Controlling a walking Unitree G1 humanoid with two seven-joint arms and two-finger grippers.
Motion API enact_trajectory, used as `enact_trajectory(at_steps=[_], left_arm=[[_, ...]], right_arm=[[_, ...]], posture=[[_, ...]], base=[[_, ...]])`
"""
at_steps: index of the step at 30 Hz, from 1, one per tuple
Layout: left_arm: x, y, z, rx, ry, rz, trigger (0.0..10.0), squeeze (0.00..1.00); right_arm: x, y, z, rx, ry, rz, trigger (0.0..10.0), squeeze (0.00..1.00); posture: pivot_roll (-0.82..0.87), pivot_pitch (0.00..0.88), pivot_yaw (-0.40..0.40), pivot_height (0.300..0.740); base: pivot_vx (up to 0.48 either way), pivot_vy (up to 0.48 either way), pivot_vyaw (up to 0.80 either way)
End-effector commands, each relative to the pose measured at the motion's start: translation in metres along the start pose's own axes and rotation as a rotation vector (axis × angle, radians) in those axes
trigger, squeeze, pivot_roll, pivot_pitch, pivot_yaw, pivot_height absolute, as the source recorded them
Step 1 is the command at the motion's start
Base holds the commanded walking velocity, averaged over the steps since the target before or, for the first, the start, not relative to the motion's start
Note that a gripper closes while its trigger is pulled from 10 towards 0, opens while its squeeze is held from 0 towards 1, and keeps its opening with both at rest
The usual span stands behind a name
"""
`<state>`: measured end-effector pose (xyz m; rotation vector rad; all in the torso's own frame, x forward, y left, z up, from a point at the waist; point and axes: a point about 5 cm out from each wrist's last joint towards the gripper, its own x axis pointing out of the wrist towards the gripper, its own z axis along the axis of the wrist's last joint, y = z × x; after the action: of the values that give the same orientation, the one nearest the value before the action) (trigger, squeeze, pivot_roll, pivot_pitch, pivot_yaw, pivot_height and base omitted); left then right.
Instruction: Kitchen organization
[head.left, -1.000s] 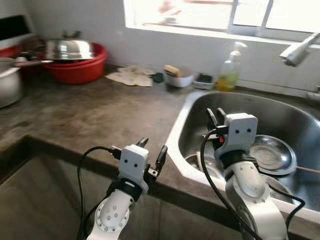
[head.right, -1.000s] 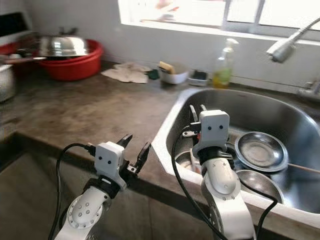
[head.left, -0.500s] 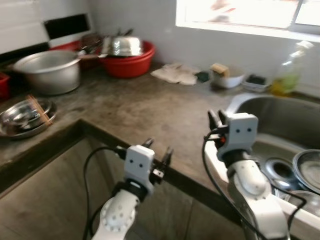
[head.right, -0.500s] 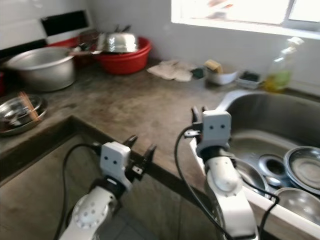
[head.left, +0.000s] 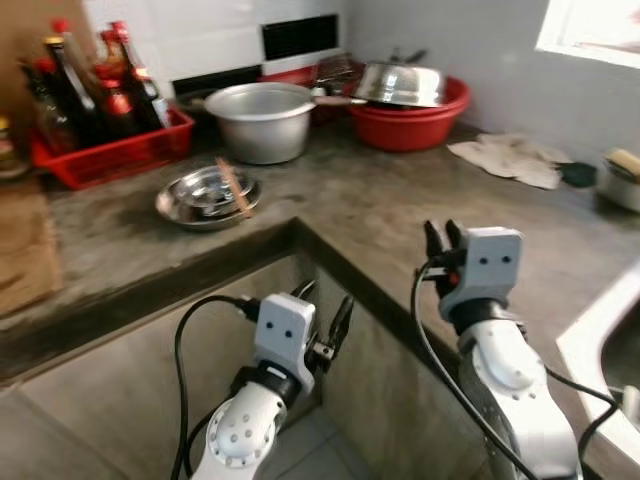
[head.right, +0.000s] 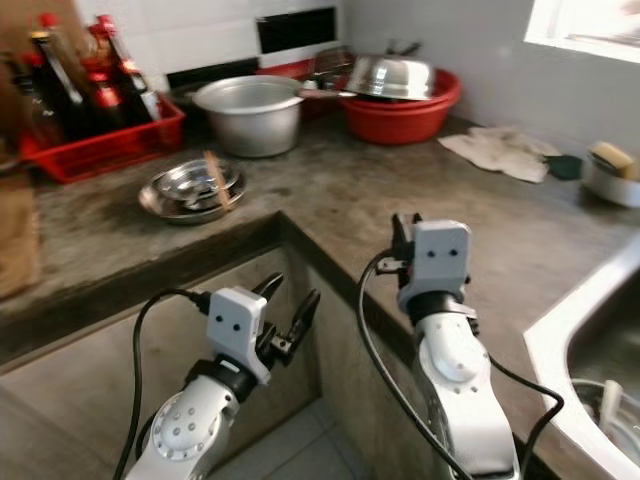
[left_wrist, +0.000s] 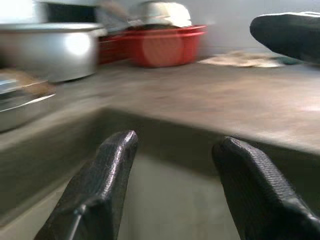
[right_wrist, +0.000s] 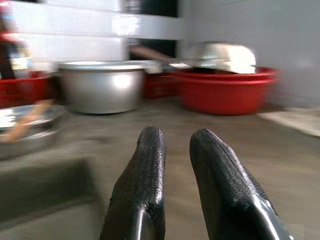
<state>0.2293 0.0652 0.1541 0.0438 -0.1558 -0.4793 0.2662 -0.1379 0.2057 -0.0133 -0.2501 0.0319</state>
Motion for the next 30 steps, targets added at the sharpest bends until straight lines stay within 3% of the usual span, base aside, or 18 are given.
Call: enact_trajectory(at_steps=[1, 14, 23, 30], left_arm=[[-0.0024, 0.0078, 0.0023, 0.024, -0.004, 0.029, 10.0, 0.0], [-0.0028, 0.007, 0.0009, 0.031, 0.006, 0.035, 10.0, 0.0], [-0.0028, 0.0087, 0.001, 0.06, 0.005, 0.036, 10.0, 0.0], [-0.0043, 0.0058, -0.001, 0.059, 0.015, 0.025, 10.0, 0.0]], right_arm=[[0.0009, 0.0084, 0.0011, 0.018, -0.002, 0.032, 10.0, 0.0], [0.0014, 0.0107, -0.0016, 0.025, 0.014, 0.055, 10.0, 0.0], [0.0051, 0.0088, -0.0033, 0.037, 0.029, 0.048, 10.0, 0.0], [0.0061, 0.0097, -0.0032, 0.037, 0.03, 0.054, 10.0, 0.0]], posture=[[0.17, 0.058, -0.031, 0.74], [0.17, 0.055, -0.036, 0.74], [0.17, 0.052, -0.037, 0.74], [0.17, 0.056, -0.035, 0.74]], base=[[0.0, 0.0, 0.8], [0.0, 0.0, 0.8], [0.0, 0.0, 0.0], [0.039, -0.388, 0.0]])
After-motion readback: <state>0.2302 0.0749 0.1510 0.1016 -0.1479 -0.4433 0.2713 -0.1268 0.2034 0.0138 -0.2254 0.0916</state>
